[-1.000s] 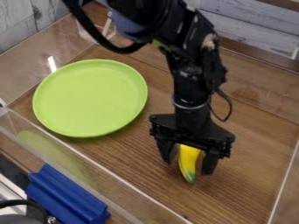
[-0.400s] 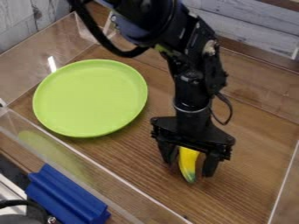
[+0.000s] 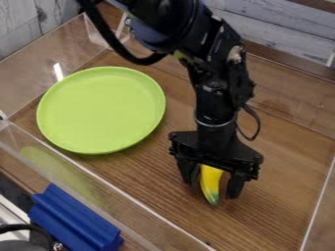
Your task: Put the banana in the green plate
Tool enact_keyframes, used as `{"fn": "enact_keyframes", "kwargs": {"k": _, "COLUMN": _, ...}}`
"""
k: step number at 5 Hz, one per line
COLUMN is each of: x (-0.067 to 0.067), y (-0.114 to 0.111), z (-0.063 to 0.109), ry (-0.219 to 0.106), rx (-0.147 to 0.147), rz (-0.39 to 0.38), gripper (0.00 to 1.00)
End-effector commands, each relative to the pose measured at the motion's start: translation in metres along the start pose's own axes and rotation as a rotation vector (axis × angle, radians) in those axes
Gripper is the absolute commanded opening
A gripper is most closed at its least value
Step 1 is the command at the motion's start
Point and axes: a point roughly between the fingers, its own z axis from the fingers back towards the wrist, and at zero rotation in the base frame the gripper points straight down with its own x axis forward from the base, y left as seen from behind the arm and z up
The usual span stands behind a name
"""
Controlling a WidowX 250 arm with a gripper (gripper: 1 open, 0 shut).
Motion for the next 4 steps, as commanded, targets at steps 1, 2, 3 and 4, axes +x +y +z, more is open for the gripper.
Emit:
{"fn": "enact_keyframes", "kwargs": {"k": 1, "x": 0.0055, "y": -0.0024, "z": 0.0056, "ry": -0.025, "rx": -0.007, "rz": -0.009, "gripper": 1.0}}
{"fn": "enact_keyframes", "kwargs": {"k": 2, "x": 0.0058, "y": -0.0018, "z": 0.0052, "ry": -0.023, "rx": -0.007, "rz": -0.014, "gripper": 0.0}}
{"fn": "enact_keyframes", "kwargs": {"k": 3, "x": 0.0052, "y": -0.0012, "z": 0.0071, "ry": -0.015, "rx": -0.001, "rz": -0.022, "gripper": 0.0}}
{"fn": "enact_keyframes", "kwargs": {"k": 4, "x": 0.0035, "y": -0.0003, "z": 0.0124, "ry": 0.001, "rx": 0.013, "rz": -0.032, "gripper": 0.0}}
